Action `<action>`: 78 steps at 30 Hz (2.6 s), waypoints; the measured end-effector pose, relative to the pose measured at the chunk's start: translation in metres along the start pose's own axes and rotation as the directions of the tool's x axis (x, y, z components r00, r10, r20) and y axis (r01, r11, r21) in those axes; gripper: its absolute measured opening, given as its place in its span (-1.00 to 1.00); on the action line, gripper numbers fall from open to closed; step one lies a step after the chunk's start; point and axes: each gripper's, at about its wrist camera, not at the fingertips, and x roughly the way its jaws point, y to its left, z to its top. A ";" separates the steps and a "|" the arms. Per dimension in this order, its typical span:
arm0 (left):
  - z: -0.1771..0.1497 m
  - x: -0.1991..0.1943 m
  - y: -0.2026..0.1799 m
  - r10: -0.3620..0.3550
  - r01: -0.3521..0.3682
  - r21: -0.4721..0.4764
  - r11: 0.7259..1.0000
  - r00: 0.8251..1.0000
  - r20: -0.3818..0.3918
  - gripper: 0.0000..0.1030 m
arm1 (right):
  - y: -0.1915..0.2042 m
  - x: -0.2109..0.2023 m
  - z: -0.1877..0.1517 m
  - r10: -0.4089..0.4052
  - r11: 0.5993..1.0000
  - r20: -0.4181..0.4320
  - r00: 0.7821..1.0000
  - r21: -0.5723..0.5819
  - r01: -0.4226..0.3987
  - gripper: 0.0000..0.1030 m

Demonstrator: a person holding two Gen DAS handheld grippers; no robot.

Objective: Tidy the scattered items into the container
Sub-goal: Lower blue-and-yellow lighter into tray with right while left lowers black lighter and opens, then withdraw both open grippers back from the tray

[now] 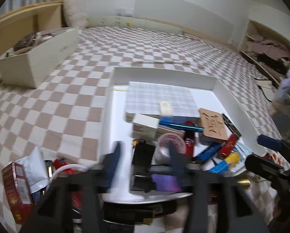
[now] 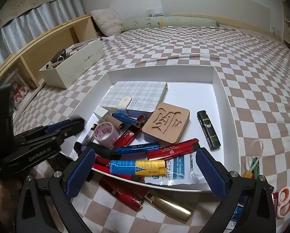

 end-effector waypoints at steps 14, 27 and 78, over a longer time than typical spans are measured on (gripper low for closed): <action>-0.001 -0.013 -0.004 -0.016 0.016 0.007 1.000 1.000 0.009 0.36 | -0.002 -0.012 -0.004 -0.021 1.000 0.025 0.999 0.017 0.021 1.00; 0.000 -0.041 -0.006 -0.042 0.042 0.000 0.999 0.997 0.066 0.99 | -0.001 -0.034 -0.014 -0.109 0.994 0.075 0.991 -0.008 0.110 1.00; -0.052 -0.137 -0.013 0.086 -0.096 0.057 0.994 0.985 0.149 0.99 | 0.022 -0.125 -0.069 -0.197 0.978 0.227 0.954 -0.023 0.208 1.00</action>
